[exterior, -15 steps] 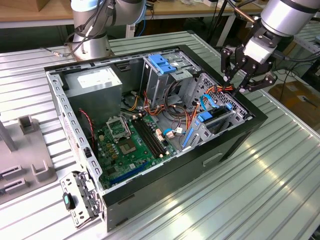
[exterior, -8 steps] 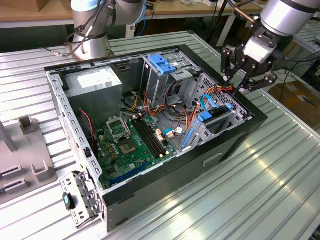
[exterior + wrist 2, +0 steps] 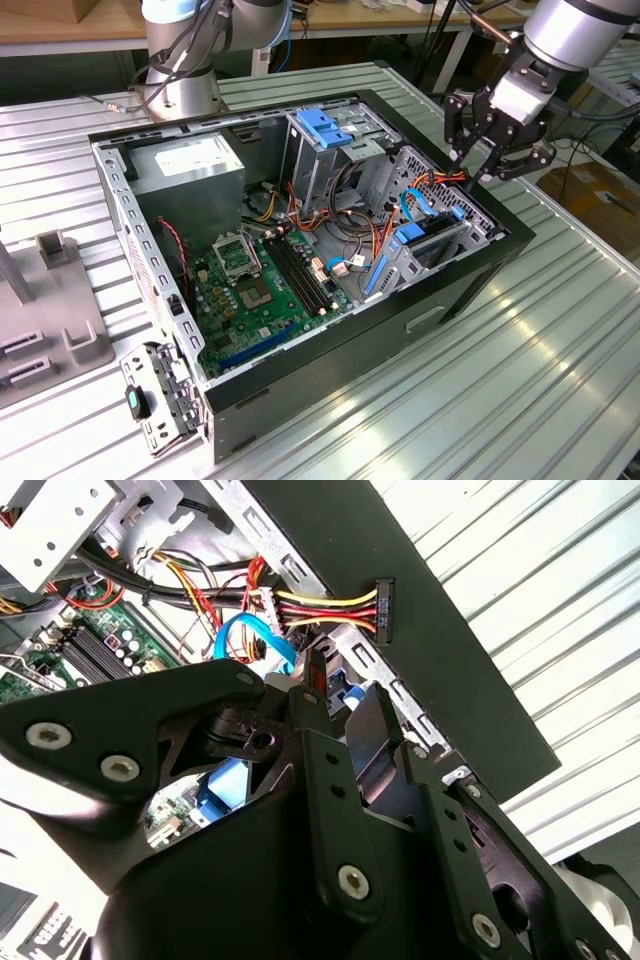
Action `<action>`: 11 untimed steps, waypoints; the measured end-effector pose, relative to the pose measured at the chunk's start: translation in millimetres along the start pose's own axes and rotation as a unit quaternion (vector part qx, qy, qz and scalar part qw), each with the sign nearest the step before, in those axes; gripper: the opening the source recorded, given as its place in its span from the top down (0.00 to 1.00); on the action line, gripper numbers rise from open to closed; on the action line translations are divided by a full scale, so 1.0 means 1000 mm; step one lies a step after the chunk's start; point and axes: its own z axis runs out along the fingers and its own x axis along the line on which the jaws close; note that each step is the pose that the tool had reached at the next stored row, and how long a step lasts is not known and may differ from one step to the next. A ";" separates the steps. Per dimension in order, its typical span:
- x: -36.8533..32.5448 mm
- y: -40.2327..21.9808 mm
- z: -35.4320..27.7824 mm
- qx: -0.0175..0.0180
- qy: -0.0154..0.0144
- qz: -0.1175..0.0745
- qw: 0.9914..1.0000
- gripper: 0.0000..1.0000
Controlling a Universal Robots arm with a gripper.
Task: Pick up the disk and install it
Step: 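Insert the second disk wire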
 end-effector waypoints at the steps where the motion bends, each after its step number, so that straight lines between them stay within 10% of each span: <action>1: 0.0002 -0.0009 0.0000 0.000 0.000 0.000 1.000 0.64; 11: 0.0000 -0.0041 0.0003 0.000 0.000 -0.001 1.000 0.64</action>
